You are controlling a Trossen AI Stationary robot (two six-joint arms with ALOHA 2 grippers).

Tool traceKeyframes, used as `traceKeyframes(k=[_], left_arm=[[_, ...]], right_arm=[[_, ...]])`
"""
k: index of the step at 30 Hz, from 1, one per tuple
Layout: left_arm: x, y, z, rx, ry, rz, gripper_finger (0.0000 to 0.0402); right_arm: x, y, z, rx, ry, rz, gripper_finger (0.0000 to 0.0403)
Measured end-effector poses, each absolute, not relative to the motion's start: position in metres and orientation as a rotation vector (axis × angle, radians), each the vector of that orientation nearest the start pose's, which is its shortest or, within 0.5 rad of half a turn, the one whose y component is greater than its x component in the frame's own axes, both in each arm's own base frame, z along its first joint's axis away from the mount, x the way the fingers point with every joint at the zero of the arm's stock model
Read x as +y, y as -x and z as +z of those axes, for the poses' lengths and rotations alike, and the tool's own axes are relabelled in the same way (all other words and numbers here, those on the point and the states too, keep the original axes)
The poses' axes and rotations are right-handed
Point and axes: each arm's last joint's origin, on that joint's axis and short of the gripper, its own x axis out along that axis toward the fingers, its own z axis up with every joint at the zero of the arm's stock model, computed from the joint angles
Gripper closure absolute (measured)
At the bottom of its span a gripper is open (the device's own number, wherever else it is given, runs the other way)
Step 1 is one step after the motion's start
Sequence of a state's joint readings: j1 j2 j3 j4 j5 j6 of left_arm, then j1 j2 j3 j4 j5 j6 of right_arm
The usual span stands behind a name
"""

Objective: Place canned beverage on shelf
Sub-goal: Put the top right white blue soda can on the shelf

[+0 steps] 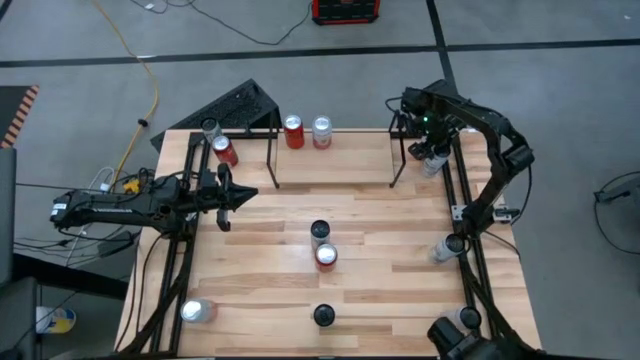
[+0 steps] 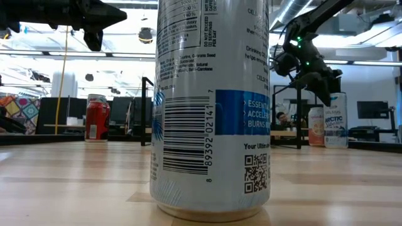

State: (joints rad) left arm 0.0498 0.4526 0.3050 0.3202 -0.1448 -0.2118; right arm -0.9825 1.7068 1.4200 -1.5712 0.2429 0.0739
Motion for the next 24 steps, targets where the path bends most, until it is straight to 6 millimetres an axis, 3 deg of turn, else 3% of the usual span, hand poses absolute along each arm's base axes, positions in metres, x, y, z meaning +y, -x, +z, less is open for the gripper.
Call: traceKeyframes(k=[6, 17, 24], left_arm=[[0.011, -0.128, 0.259, -0.191, 0.213, 0.176, 0.0401], [0.011, -0.128, 0.259, -0.191, 0.203, 0.178, 0.0401], [0.011, -0.128, 0.259, -0.19, 0.203, 0.178, 0.0401]], right_arm=[[-0.237, -0.151, 0.261, 1.774, -0.784, -0.876, 0.0106], [-0.236, -0.151, 0.262, 1.764, -0.799, -0.863, 0.0179], [-0.233, -0.152, 0.274, 1.689, -0.797, -0.861, 0.018]])
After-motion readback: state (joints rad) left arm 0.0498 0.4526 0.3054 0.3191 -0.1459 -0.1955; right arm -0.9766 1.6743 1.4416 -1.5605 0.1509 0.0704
